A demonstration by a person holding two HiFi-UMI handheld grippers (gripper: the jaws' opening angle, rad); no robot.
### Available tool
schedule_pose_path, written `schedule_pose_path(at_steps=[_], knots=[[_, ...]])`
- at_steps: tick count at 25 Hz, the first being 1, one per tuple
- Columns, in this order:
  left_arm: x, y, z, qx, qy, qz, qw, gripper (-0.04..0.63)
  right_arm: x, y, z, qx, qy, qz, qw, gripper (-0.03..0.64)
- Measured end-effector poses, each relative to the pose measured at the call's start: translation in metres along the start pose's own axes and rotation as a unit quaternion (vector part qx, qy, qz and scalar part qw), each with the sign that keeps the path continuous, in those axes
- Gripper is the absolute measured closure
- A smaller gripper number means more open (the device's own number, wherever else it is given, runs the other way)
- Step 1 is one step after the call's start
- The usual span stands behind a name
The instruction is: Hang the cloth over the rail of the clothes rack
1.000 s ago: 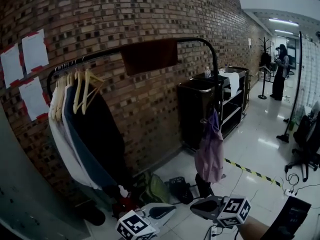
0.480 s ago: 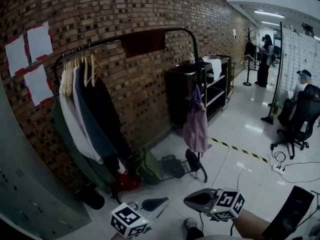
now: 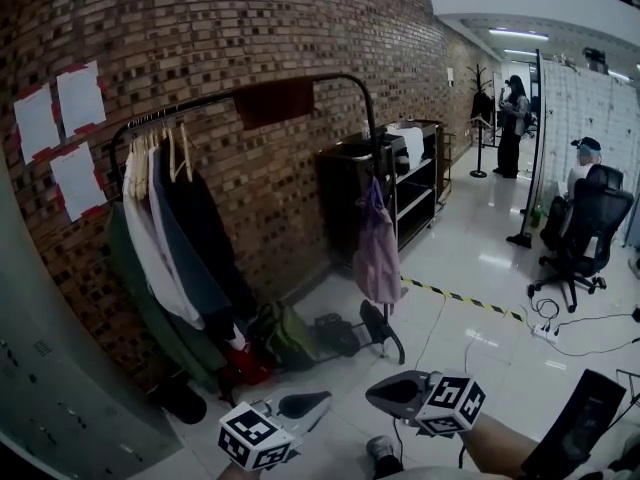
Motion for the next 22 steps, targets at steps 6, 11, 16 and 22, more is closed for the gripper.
schedule_pose_path(at_steps=[6, 11, 16, 22], knots=[[0.0083, -0.0009, -0.0004, 0.001, -0.006, 0.004, 1.0, 0.594, -0.001, 0.0033, -0.0063, -0.003, 0.0, -0.001, 1.0, 0.615], [0.0108, 0.0007, -0.0009, 0.009, -0.01, 0.008, 0.9999, 0.594, -0.001, 0.0027, -0.0071, -0.003, -0.002, 0.0, 1.0, 0.615], [0.0096, 0.0002, -0.0002, 0.009, -0.006, 0.008, 0.9999, 0.594, -0.0001, 0.0, -0.0065, -0.006, -0.005, 0.002, 1.0, 0.615], [0.0052, -0.0023, -0.001, 0.01, -0.006, 0.008, 0.9999, 0.594, 0.0023, -0.0023, -0.0032, -0.001, -0.008, 0.002, 1.0, 0.615]])
Point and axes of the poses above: the fingertips, and each gripper's own axes: x backward along the fingers, z to its right, y out of its underside, the point moved 3 cm from there along x, backward along the fingers, and after that the axes turned 13 degrees about -x, right-handed, at the moved point
